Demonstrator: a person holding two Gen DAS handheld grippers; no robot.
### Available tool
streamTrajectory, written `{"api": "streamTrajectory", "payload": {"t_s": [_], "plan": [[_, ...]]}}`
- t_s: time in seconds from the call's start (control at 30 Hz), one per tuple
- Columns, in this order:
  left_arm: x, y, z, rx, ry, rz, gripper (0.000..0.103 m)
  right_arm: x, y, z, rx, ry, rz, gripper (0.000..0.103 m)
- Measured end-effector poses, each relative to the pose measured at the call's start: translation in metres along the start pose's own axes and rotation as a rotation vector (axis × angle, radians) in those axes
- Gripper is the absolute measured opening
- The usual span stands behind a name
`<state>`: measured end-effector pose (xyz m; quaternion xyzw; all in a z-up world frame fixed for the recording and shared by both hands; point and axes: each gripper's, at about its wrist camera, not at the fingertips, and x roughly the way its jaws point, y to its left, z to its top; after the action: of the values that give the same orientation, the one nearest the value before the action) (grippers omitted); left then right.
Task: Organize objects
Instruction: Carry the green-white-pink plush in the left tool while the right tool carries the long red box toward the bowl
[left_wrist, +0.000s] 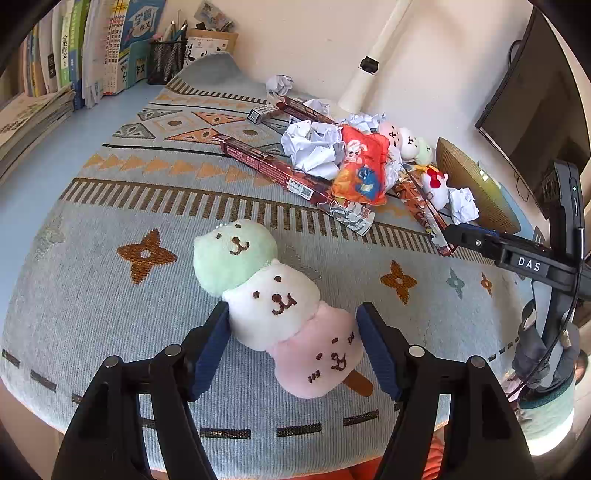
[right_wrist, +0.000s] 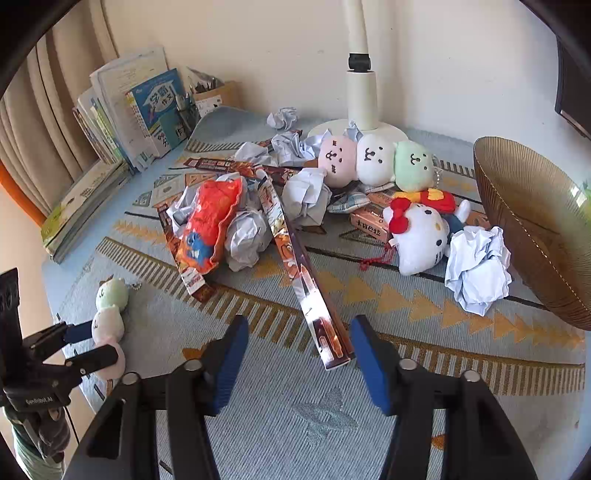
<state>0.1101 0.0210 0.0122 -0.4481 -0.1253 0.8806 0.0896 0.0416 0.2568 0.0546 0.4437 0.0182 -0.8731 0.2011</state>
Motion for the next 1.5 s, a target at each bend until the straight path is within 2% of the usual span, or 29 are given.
{"api": "streamTrajectory", "payload": {"t_s": [0.07,0.2,0.23,0.27,0.3,0.33,0.4,0.47,0.57,0.67,0.73,0.83,0.87,0.9,1.0,1.03,1.07,1.13,1.23,1.3,1.33,1.4,1.5], "plan": [[0.003,-0.004,0.000,0.011,-0.008,0.023,0.069,0.007,-0.004,0.009,-0.009,-0.018,0.002,0.083],[0.006,-0.006,0.003,0.013,-0.022,0.049,0.070,0.041,-0.008,0.025,-0.039,0.042,-0.011,0.081],[0.006,-0.005,0.004,0.009,-0.027,0.050,0.070,0.049,-0.006,0.026,-0.053,0.051,-0.027,0.076],[0.006,-0.005,0.004,0.008,-0.032,0.048,0.070,0.057,-0.009,0.025,-0.063,0.063,-0.044,0.051],[0.007,-0.005,0.004,0.017,-0.035,0.045,0.067,0.063,-0.009,0.024,-0.063,0.085,-0.053,0.031],[0.008,-0.008,0.005,0.048,-0.030,0.043,0.056,0.062,-0.011,0.021,-0.061,0.073,-0.081,0.026],[0.008,-0.014,0.006,0.109,-0.028,0.024,0.054,0.049,-0.017,0.012,-0.020,0.046,-0.035,0.018],[0.005,-0.023,0.006,0.174,-0.049,-0.041,0.054,0.029,-0.027,-0.001,0.067,0.028,0.017,0.017],[-0.007,-0.044,0.007,0.283,-0.102,-0.132,0.054,0.003,-0.040,-0.028,0.210,0.040,0.047,0.017],[-0.002,-0.054,0.010,0.314,-0.078,-0.127,0.056,-0.003,-0.048,-0.047,0.243,0.073,0.044,0.017],[0.008,-0.053,0.010,0.294,-0.030,-0.135,0.058,0.002,-0.045,-0.051,0.217,0.097,0.000,0.018],[0.022,-0.047,0.008,0.234,0.062,-0.131,0.062,-0.001,-0.046,-0.055,0.227,0.092,0.035,0.031],[0.022,-0.045,0.007,0.219,0.065,-0.133,0.062,-0.002,-0.048,-0.055,0.230,0.088,0.051,0.038],[0.019,-0.044,0.005,0.203,0.059,-0.135,0.064,-0.001,-0.046,-0.054,0.228,0.081,0.061,0.041],[0.013,-0.038,0.002,0.126,0.073,-0.144,0.071,-0.003,-0.041,-0.059,0.197,0.064,0.039,0.041],[0.011,-0.037,0.000,0.101,0.075,-0.141,0.078,-0.001,-0.038,-0.059,0.178,0.059,0.021,0.041],[0.010,-0.037,-0.001,0.076,0.070,-0.134,0.082,0.000,-0.034,-0.058,0.159,0.054,-0.002,0.041],[0.011,-0.038,-0.002,0.026,0.061,-0.100,0.090,0.002,-0.028,-0.059,0.131,0.039,-0.049,0.041],[0.014,-0.042,-0.004,-0.036,0.034,-0.055,0.093,0.003,-0.017,-0.065,0.075,0.000,-0.117,0.037],[0.017,-0.052,-0.005,-0.031,0.025,0.022,0.089,0.003,-0.015,-0.069,0.027,-0.024,-0.175,0.023],[0.019,-0.059,-0.006,-0.004,0.018,0.072,0.075,0.002,-0.014,-0.071,0.012,-0.033,-0.186,0.021],[0.022,-0.072,-0.008,0.072,0.012,0.140,0.052,-0.003,-0.014,-0.076,-0.003,-0.048,-0.153,0.018],[0.020,-0.070,-0.007,0.023,0.000,0.084,0.049,-0.019,-0.004,-0.087,-0.048,-0.098,-0.065,0.017]]}}
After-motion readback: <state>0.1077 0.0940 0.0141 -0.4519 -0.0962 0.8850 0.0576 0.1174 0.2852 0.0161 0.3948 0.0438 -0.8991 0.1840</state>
